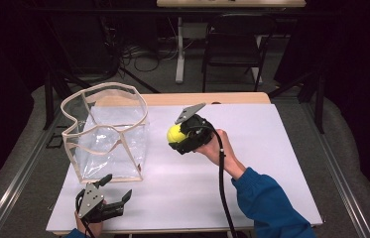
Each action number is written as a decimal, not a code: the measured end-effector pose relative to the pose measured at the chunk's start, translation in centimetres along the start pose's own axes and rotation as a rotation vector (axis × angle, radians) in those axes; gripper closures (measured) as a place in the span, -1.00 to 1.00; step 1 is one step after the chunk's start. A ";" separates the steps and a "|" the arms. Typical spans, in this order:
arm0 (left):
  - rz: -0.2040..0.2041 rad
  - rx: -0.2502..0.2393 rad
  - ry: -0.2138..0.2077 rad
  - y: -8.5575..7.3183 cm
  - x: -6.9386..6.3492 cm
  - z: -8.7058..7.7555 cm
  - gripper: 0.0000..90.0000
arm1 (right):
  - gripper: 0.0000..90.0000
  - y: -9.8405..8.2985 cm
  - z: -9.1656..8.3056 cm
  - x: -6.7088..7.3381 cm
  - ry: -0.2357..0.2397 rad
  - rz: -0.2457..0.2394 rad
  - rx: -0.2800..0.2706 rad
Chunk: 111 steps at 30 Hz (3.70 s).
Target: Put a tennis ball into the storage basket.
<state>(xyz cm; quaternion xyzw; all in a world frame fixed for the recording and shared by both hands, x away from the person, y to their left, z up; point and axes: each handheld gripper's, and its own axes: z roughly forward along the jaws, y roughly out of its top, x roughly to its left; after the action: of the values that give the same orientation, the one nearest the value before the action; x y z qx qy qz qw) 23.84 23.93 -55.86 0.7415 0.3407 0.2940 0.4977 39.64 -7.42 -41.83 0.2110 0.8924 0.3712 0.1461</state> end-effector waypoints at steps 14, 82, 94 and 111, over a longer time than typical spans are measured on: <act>0.004 0.001 -0.003 0.0 0.0 0.0 -0.65 | -0.42 0.9 0.0 -0.2 0.004 -0.003 -0.005; 0.001 -0.007 -0.003 0.0 0.0 -0.1 -0.65 | -0.42 6.2 -1.5 -0.5 -0.021 -0.054 -0.069; 0.001 -0.006 -0.001 0.0 0.0 -0.1 -0.65 | -0.42 6.9 -1.8 -0.7 -0.023 -0.054 -0.087; 0.003 -0.005 -0.006 0.0 -0.1 0.0 -0.65 | -0.42 7.5 -1.8 -0.7 -0.026 -0.052 -0.110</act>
<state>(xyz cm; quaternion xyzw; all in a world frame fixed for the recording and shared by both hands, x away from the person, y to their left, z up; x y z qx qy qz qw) 23.79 23.90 -55.83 0.7416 0.3372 0.2937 0.5001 41.51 -4.11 -35.08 0.1841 0.8738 0.4131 0.1789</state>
